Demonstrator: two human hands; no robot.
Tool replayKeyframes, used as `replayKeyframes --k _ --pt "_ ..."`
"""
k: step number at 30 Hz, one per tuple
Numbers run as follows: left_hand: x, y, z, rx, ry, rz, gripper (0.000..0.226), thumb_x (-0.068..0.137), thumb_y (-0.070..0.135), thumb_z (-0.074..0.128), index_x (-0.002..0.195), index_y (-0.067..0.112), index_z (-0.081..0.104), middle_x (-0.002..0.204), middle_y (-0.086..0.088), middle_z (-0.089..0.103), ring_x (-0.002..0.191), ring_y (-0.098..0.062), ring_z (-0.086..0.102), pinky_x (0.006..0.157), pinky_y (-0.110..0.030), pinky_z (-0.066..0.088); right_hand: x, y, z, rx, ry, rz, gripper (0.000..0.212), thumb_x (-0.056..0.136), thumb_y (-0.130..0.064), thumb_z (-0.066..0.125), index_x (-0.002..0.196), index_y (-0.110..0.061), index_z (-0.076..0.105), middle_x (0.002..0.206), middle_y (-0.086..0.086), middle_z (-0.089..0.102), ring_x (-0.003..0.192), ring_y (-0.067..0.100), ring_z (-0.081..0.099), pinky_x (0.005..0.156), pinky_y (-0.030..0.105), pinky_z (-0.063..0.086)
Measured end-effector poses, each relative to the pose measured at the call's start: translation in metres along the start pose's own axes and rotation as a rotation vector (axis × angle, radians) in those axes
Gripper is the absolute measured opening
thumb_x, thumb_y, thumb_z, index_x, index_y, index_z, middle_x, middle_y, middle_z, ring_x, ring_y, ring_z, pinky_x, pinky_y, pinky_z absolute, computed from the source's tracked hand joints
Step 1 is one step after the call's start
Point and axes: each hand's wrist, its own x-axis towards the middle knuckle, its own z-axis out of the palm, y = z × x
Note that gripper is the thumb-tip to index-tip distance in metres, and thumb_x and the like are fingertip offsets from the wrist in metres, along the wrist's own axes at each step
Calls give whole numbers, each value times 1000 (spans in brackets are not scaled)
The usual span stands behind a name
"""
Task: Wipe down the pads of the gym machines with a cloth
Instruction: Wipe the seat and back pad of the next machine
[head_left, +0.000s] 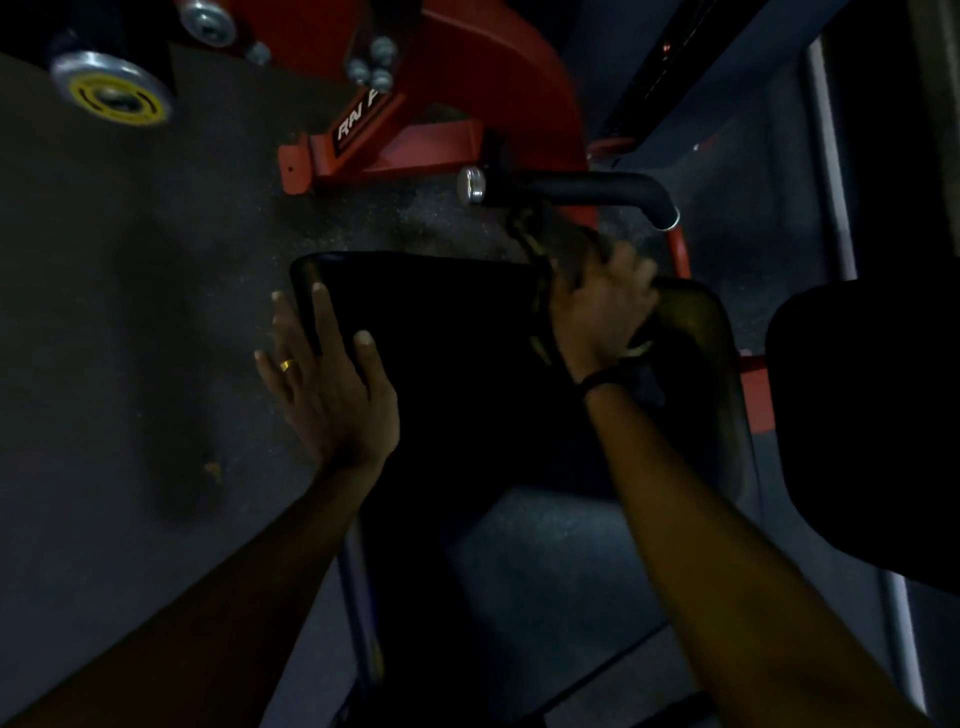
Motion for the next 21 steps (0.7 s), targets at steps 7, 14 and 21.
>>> replayKeyframes --k 7,14,21 --pt "0 9 -10 64 -95 520 54 106 33 33 151 5 40 163 -21 23 152 -35 22 122 -58 15 -174 32 -66 56 -46 291 28 89 -30 58 101 -6 68 115 22 61 93 43 53 73 51 45" --pt "5 11 -9 222 -267 833 64 105 40 28 153 -1 32 164 -20 20 154 -32 17 122 -58 16 -50 -29 -28 65 -78 -108 37 83 -35 51 113 -21 68 115 15 60 97 37 51 77 48 41" --pt "13 17 -12 269 -327 900 65 102 46 35 144 -1 48 157 -22 36 146 -39 33 119 -59 22 -97 104 -29 -168 -134 391 43 95 -41 50 111 -6 70 119 25 61 103 48 58 80 54 48"
